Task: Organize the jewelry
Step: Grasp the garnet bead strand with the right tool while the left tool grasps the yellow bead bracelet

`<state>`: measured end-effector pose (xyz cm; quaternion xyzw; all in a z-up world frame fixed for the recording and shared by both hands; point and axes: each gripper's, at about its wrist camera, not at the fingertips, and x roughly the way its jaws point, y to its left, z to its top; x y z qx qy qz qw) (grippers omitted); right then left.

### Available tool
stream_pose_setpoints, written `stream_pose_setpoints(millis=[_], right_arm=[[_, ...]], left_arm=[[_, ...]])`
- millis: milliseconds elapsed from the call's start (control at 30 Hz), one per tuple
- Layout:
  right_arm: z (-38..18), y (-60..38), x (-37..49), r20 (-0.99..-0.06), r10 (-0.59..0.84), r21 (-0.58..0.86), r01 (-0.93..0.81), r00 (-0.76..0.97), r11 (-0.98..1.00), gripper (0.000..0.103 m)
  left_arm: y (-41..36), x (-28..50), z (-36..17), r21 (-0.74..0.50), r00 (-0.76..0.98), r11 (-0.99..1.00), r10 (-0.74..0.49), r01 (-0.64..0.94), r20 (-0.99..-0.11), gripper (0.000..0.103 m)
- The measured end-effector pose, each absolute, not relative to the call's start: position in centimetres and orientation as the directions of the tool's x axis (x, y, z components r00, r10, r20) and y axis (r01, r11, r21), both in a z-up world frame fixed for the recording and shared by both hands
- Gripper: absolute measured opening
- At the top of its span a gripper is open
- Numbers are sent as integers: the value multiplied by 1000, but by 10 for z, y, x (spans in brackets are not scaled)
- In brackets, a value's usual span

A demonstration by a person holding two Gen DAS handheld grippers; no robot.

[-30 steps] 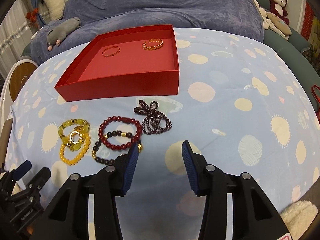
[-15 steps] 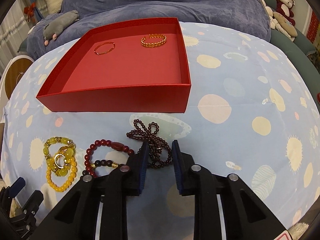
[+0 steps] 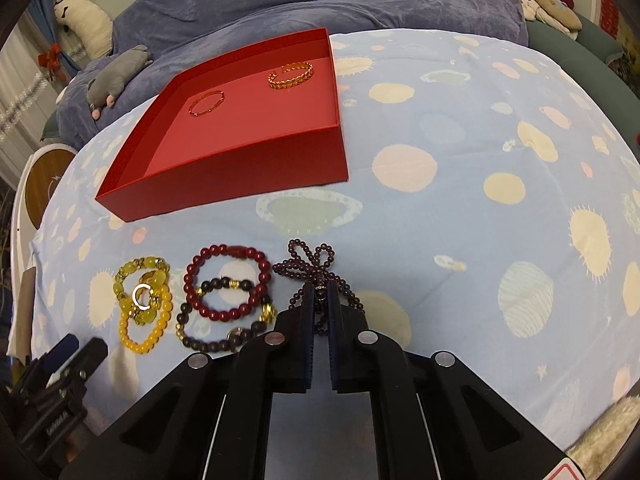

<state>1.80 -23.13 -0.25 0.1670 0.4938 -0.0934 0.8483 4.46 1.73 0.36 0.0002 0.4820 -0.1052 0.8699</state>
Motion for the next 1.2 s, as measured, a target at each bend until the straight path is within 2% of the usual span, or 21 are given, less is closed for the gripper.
stream_pose_setpoints(millis=[233,467,633,733,967,1200], right_arm=[[-3,-222,-6,-874,26,196,302,486,933,6],[-6,-216,-6,-877,32,194,293,479,936,6],[-8,-216,-5,-878,37,197,291,477,936,6],[-8,-216,-5,-877,38,200,292,479,935,6],[-7,-216,-7,-876,41,207,297,480,932,6],[1,-213,-17,-867,51,221,290,495,931,6]], left_arm=[[4,72,5,-78,539,978,-172,193,-825,74],[-8,96,-6,-78,515,973,-181,215,-838,59],[-18,97,-11,-45,520,969,-168,241,-837,53],[-21,96,-11,-27,526,968,-159,250,-835,44],[-29,90,-10,-38,511,952,-197,305,-837,11],[-27,76,-3,-81,494,944,-239,320,-836,9]])
